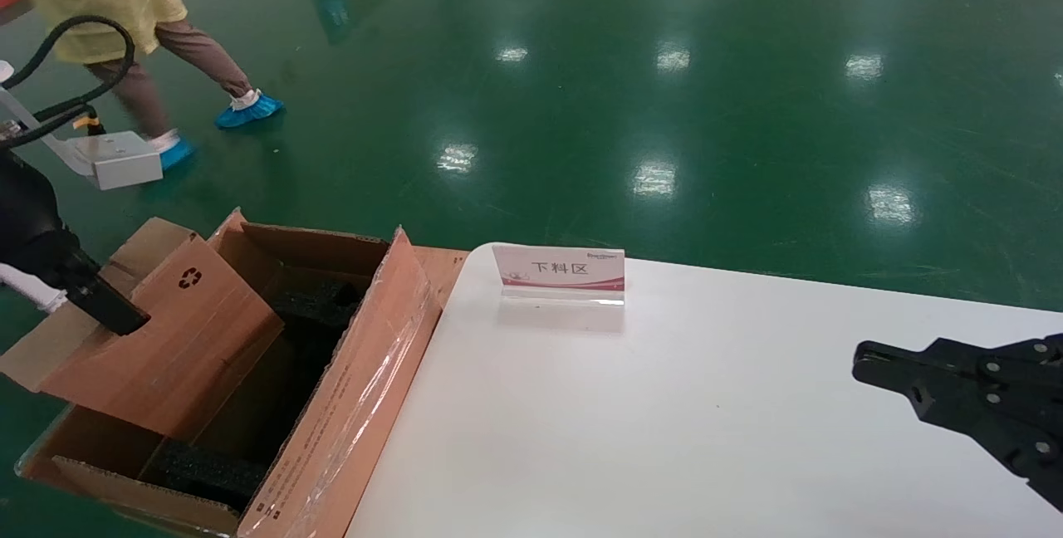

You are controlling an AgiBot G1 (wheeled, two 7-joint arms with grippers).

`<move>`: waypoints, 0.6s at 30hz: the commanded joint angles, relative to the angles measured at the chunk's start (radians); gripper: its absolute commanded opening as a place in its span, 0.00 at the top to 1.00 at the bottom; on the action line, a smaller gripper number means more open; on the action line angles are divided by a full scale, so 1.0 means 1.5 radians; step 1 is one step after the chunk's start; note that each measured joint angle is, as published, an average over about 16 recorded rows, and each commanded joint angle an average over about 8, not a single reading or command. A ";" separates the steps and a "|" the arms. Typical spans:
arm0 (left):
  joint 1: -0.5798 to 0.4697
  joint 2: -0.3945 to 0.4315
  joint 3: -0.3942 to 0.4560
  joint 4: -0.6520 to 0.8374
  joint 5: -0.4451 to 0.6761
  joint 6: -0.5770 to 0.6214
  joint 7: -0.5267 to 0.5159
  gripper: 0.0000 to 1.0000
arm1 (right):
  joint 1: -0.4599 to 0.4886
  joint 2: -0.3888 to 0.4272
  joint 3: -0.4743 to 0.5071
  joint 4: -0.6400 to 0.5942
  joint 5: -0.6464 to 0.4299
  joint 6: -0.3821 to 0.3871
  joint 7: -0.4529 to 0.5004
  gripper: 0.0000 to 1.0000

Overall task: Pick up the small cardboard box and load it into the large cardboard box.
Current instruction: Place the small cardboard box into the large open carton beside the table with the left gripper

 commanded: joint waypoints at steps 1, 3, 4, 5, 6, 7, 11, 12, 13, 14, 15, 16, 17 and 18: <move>0.015 0.001 0.004 0.014 -0.004 -0.002 0.006 1.00 | 0.000 0.000 0.000 0.000 0.000 0.000 0.000 0.00; 0.029 0.003 0.005 0.030 -0.009 -0.003 0.011 1.00 | 0.000 0.000 0.000 0.000 0.000 0.000 0.000 0.00; 0.035 0.004 0.006 0.038 -0.011 -0.002 0.013 1.00 | 0.000 0.000 0.000 0.000 0.000 0.000 0.000 0.00; 0.042 0.005 0.006 0.046 -0.014 -0.002 0.016 1.00 | 0.000 0.000 0.000 0.000 0.000 0.000 0.000 0.00; 0.048 0.006 0.007 0.054 -0.017 -0.002 0.018 1.00 | 0.000 0.000 0.000 0.000 0.000 0.000 0.000 0.00; 0.055 0.007 0.007 0.061 -0.019 -0.002 0.020 1.00 | 0.000 0.000 0.000 0.000 0.000 0.000 0.000 0.00; 0.081 0.011 0.009 0.091 -0.028 -0.004 0.030 1.00 | 0.000 0.000 0.000 0.000 0.000 0.000 0.000 0.00; 0.088 0.012 0.009 0.099 -0.029 -0.005 0.032 1.00 | 0.000 0.000 -0.001 0.000 0.000 0.000 0.000 0.00; 0.094 0.013 0.010 0.106 -0.031 -0.007 0.035 1.00 | 0.000 0.000 -0.001 0.000 0.000 0.000 0.000 0.00; 0.101 0.015 0.010 0.115 -0.032 -0.009 0.037 1.00 | 0.000 0.000 -0.001 0.000 0.000 0.000 0.000 0.00; 0.108 0.016 0.010 0.123 -0.033 -0.012 0.040 1.00 | 0.000 0.000 -0.001 0.000 0.000 0.000 0.000 0.00; 0.114 0.018 0.010 0.131 -0.033 -0.014 0.043 1.00 | 0.000 0.000 -0.001 0.000 0.000 0.000 0.000 0.00; 0.121 0.019 0.010 0.140 -0.033 -0.017 0.046 1.00 | 0.000 0.000 -0.001 0.000 0.000 0.000 0.000 0.00; 0.128 0.021 0.010 0.149 -0.034 -0.021 0.049 1.00 | 0.000 0.000 -0.001 0.000 0.001 0.000 0.000 0.00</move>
